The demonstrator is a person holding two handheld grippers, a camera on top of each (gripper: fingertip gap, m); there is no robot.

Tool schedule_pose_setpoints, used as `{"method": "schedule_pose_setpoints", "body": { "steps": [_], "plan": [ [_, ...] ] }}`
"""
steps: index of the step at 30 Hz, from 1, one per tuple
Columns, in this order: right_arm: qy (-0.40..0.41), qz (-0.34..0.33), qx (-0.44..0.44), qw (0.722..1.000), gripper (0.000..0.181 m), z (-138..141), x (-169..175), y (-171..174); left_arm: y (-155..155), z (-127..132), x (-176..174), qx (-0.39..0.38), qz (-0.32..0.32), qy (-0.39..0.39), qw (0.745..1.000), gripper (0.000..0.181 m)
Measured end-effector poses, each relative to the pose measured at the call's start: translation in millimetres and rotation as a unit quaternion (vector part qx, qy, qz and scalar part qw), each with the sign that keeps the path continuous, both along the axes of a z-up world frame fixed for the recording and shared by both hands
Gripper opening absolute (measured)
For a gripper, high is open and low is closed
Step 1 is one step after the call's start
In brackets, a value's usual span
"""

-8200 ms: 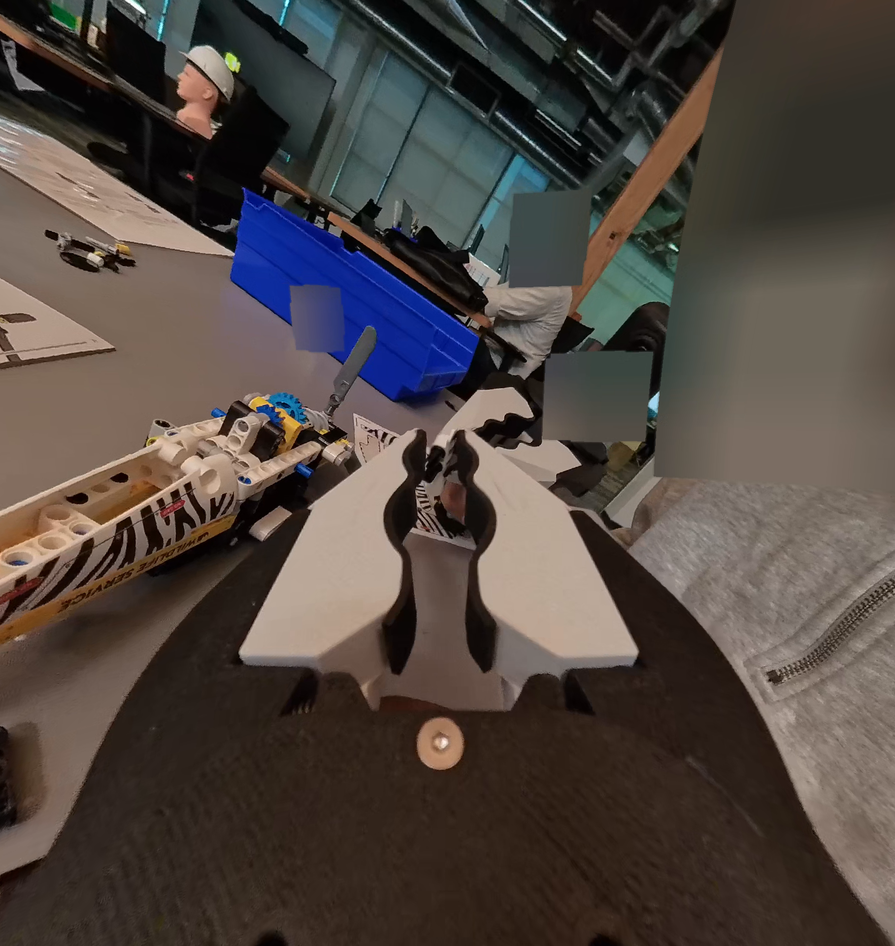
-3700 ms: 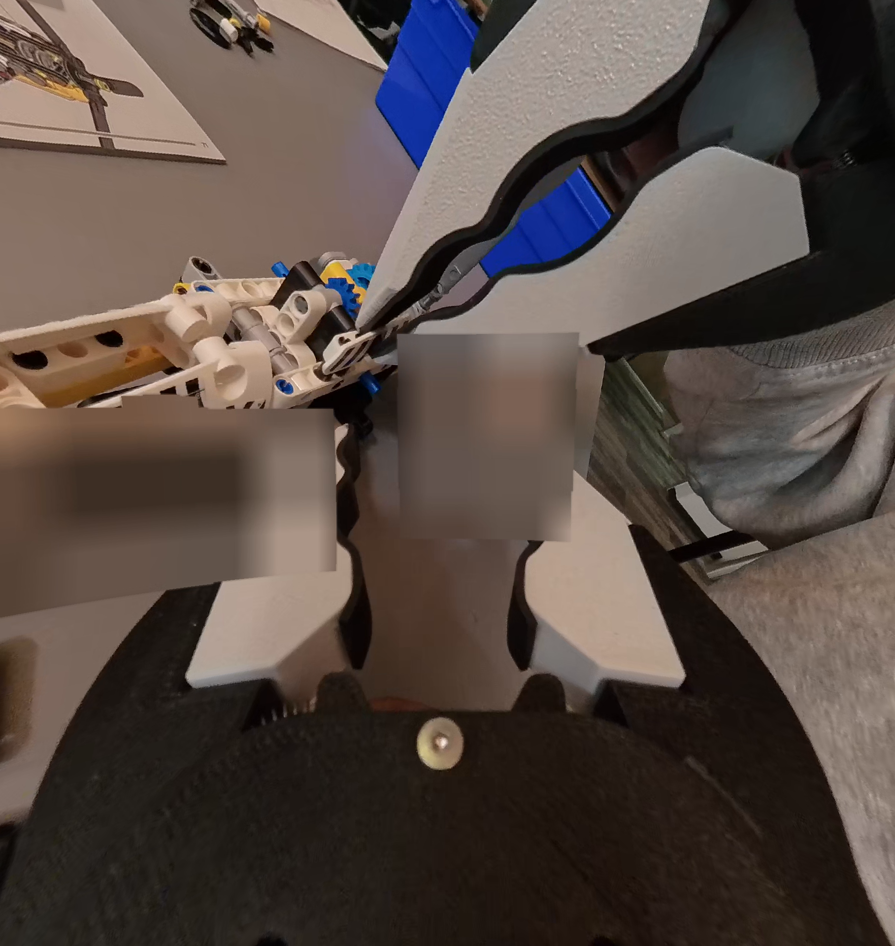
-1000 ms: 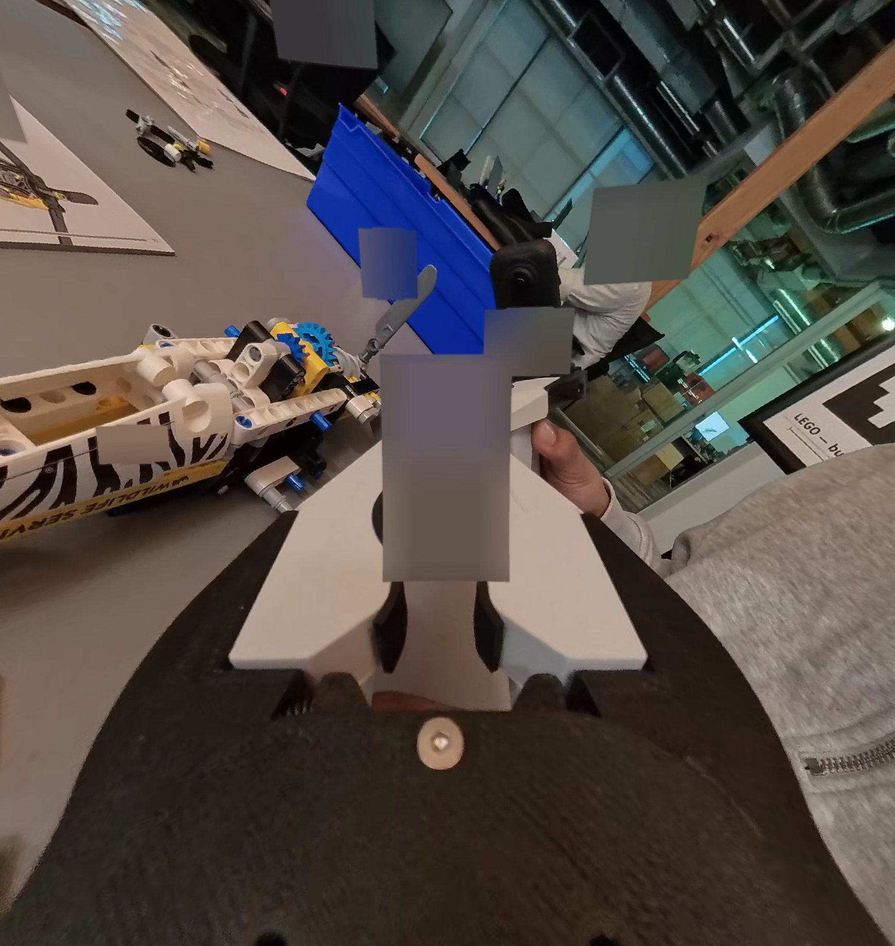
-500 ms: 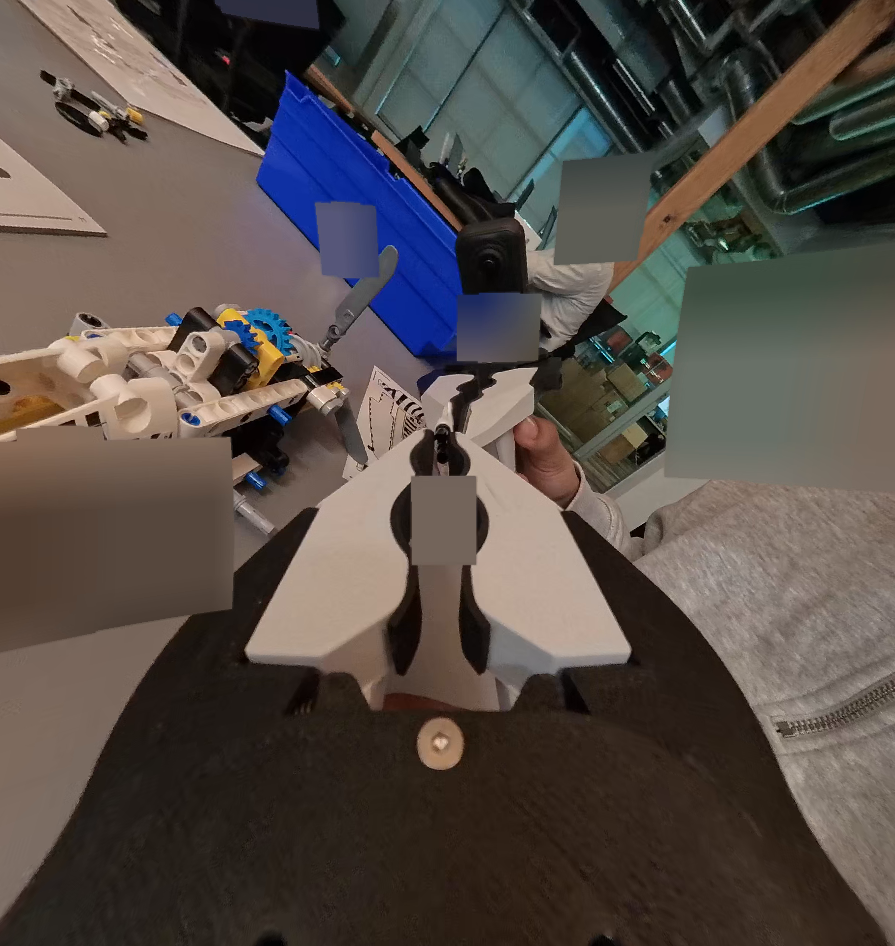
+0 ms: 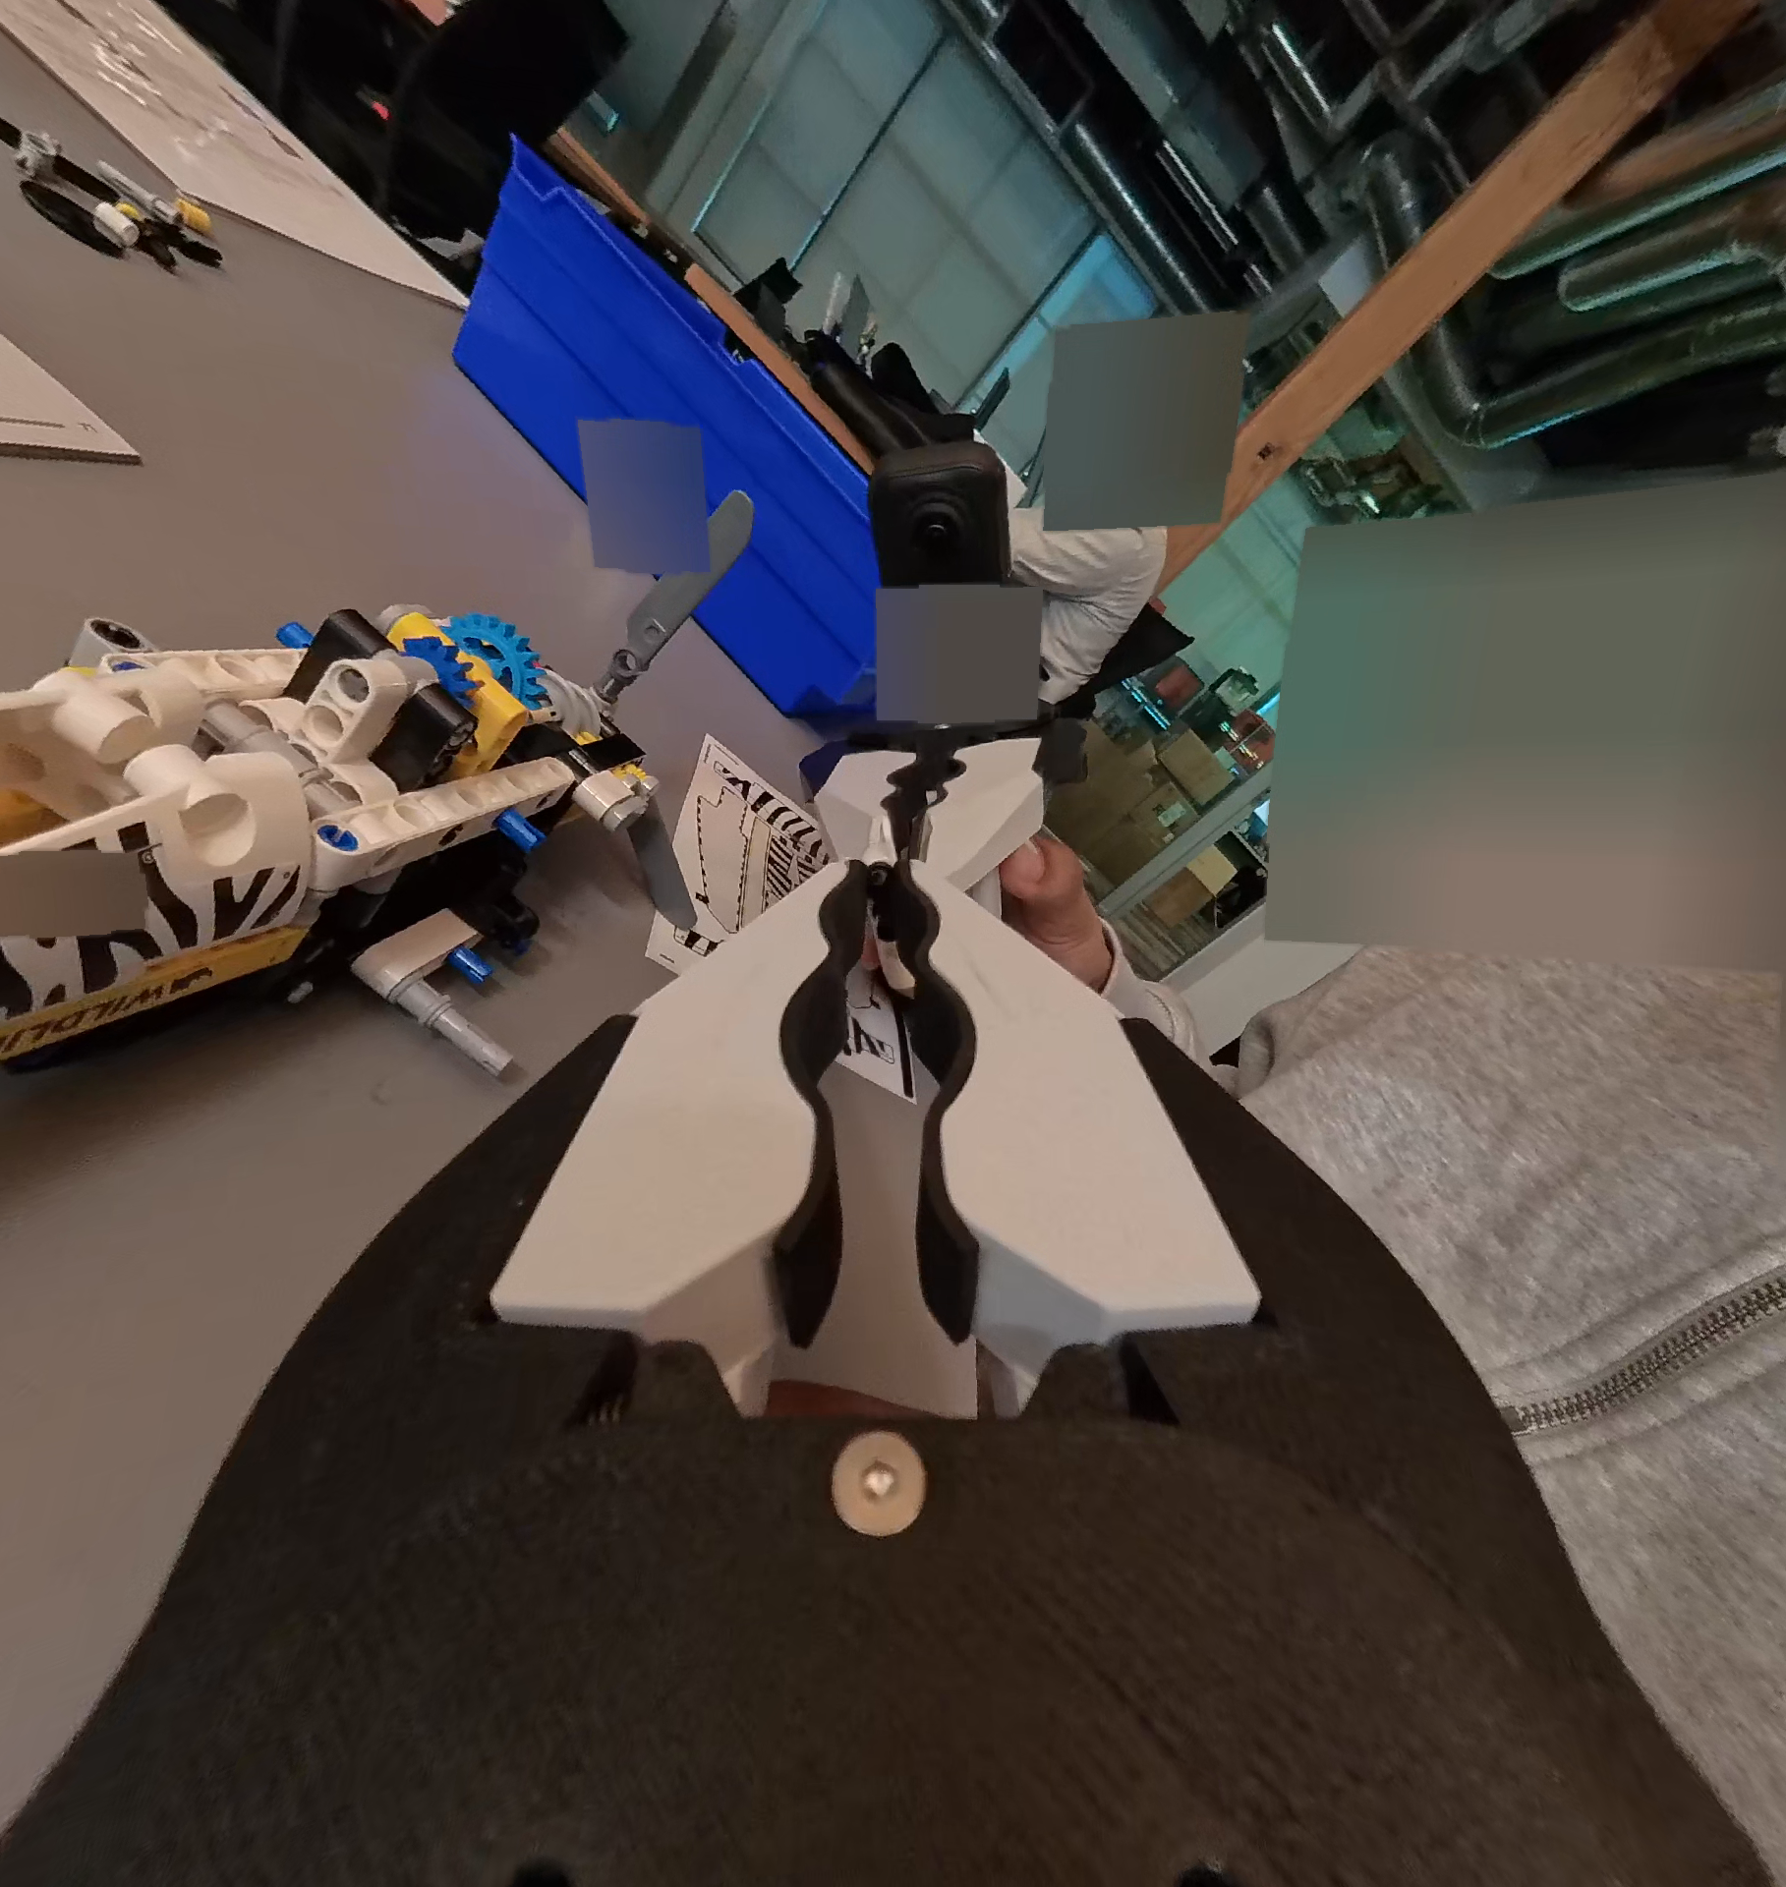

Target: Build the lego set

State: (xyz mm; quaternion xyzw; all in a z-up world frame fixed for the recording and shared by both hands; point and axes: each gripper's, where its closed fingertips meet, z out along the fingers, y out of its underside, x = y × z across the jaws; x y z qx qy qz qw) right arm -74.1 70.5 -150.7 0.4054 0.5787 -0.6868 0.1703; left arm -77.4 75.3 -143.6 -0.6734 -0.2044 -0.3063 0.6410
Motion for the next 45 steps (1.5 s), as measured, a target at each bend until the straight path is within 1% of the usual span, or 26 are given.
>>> {"method": "schedule_pose_setpoints", "body": {
  "steps": [3,11,15,23,30,37,45],
  "plan": [
    [0.01,-0.013,-0.005,1.0,0.002,3.2,-3.0,-0.4,-0.5,1.1,0.2,0.004,-0.002,-0.003,1.0,0.002],
    [0.012,-0.007,-0.008,1.0,0.001,4.2,-1.5,-2.1,-1.2,2.9,1.0,0.011,-0.008,-0.006,1.0,0.001],
    [0.026,-0.019,-0.002,0.999,0.0,6.3,-2.4,-1.0,-2.2,4.4,0.4,0.016,-0.009,-0.011,1.0,0.001],
    [0.028,-0.026,-0.005,0.999,0.0,7.3,-4.0,0.9,-2.3,3.8,-0.6,0.013,-0.006,-0.012,1.0,0.001],
    [0.022,-0.03,-0.016,0.999,0.0,8.3,-5.9,2.3,-2.2,3.3,-1.7,0.01,0.0,-0.009,1.0,0.0],
    [0.004,-0.025,-0.048,0.999,0.0,11.3,-6.6,5.4,-0.6,2.9,-0.2,0.006,0.008,0.002,1.0,0.0],
    [-0.005,-0.027,-0.067,0.997,0.0,13.4,-8.2,4.4,-2.1,5.3,-2.1,0.017,0.009,-0.012,1.0,0.0]
  ]
}}
